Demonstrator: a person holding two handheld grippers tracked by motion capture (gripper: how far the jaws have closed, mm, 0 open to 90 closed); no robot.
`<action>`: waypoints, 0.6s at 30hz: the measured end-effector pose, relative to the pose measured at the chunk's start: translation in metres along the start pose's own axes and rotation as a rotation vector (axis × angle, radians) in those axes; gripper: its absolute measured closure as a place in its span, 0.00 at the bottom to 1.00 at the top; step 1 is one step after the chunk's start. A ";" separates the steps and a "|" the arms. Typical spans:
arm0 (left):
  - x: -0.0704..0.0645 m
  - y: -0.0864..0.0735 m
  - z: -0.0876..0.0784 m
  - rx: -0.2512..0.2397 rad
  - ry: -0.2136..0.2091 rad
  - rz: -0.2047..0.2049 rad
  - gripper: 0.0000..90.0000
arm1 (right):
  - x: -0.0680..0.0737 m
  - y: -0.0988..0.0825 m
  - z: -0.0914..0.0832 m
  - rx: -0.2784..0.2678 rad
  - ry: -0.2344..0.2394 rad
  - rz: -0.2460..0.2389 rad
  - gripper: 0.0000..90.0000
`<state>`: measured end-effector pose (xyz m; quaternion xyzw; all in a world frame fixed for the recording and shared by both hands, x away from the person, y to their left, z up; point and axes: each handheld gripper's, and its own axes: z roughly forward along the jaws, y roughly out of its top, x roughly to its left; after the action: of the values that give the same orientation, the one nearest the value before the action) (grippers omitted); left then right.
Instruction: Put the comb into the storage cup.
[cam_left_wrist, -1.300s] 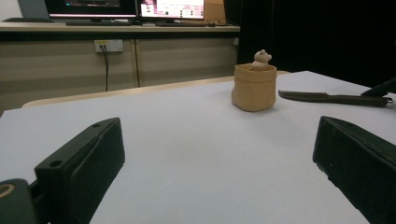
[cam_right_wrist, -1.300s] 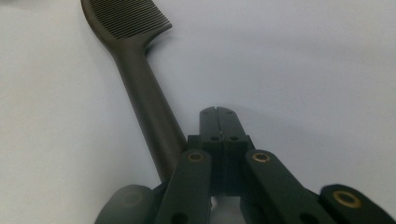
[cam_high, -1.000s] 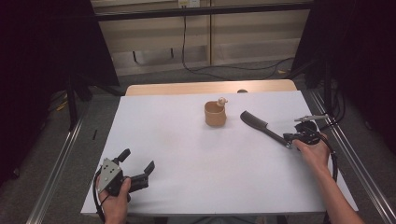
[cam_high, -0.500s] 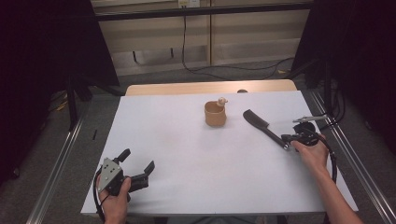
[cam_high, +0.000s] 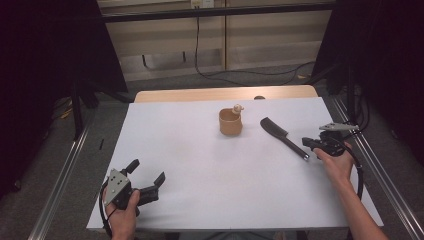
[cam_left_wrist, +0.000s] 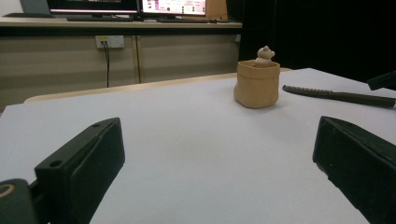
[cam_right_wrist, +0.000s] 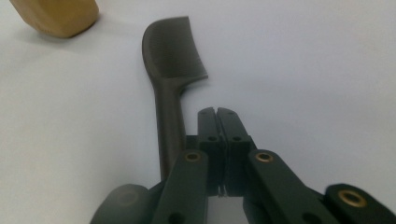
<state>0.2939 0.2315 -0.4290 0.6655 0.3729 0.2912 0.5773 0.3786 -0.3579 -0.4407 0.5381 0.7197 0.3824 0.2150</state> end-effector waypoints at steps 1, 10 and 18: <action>0.000 0.000 0.000 0.000 0.000 0.000 0.03 | 0.000 0.000 -0.001 -0.016 0.001 0.001 0.96; 0.000 0.000 0.001 0.002 -0.006 0.000 0.03 | 0.003 0.006 -0.014 -0.149 0.012 0.030 0.51; 0.000 0.000 0.001 0.006 -0.008 0.002 0.03 | 0.003 0.010 -0.020 -0.196 -0.072 0.019 0.04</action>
<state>0.2949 0.2305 -0.4292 0.6688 0.3708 0.2881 0.5764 0.3698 -0.3605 -0.4201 0.5348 0.6656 0.4331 0.2888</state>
